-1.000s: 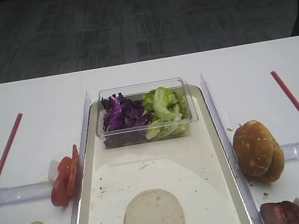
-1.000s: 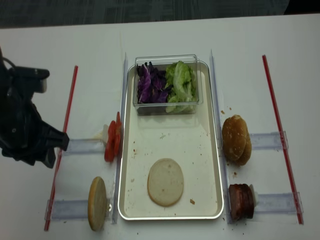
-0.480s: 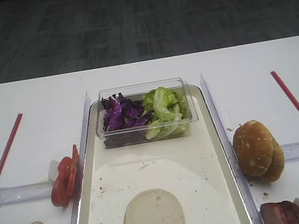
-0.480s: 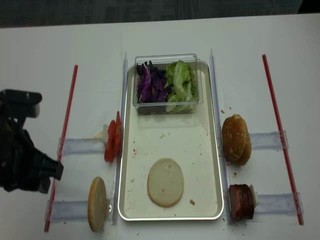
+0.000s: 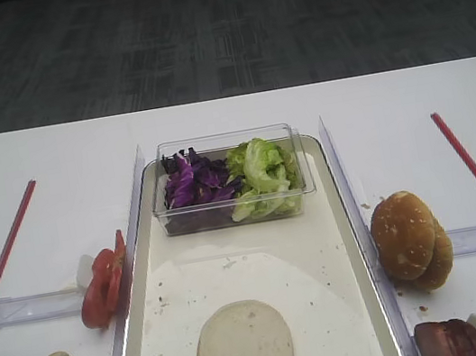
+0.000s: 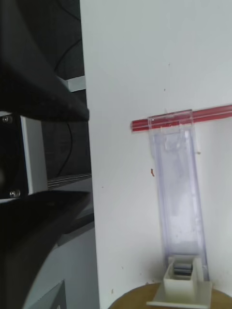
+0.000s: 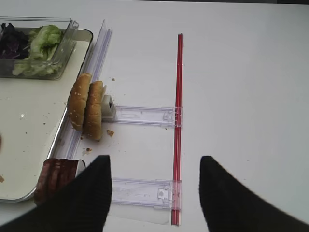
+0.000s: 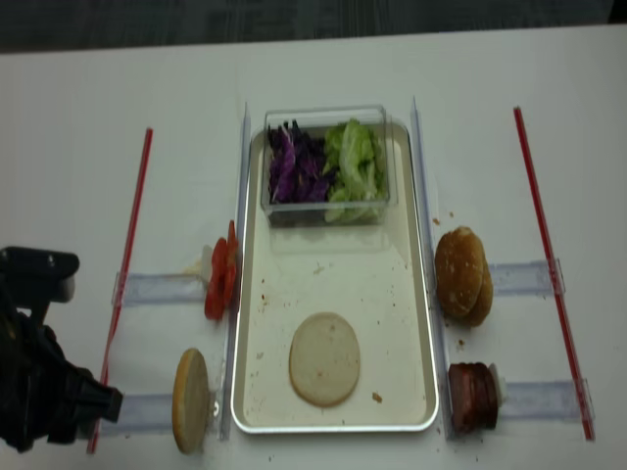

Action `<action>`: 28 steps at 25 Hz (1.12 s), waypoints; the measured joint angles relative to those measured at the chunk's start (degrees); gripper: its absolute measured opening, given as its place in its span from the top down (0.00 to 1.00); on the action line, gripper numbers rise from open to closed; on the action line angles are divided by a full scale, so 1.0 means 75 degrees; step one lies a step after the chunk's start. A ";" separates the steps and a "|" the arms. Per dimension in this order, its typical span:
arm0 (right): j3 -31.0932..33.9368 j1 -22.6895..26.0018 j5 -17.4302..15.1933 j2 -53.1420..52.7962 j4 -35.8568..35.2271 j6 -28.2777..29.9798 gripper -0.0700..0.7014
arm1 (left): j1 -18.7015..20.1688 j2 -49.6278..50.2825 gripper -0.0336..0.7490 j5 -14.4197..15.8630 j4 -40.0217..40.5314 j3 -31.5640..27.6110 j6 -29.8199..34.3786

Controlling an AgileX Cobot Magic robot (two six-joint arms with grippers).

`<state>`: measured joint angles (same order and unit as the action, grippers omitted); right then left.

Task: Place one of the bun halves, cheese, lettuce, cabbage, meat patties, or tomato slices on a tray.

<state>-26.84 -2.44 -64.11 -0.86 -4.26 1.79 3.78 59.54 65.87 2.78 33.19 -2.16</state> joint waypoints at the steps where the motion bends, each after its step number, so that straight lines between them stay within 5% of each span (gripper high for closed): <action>1: 0.0000 0.0000 0.0000 0.0000 0.0000 0.0000 0.37 | 0.0000 -0.0094 0.52 -0.0008 -0.0012 -0.0080 0.0000; 10: 0.0000 0.0000 0.0000 0.0000 0.0000 0.0000 0.37 | 0.0000 -0.1189 0.52 -0.0222 -0.0055 -0.0578 -0.0004; 28: 0.0000 0.0000 0.0014 0.0000 0.0000 0.0015 0.37 | -0.0017 -0.4012 0.52 -0.0023 -0.0067 -0.0694 -0.0016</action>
<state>-26.84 -2.44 -64.00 -0.86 -4.26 1.91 3.65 29.45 65.69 2.28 27.98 -2.28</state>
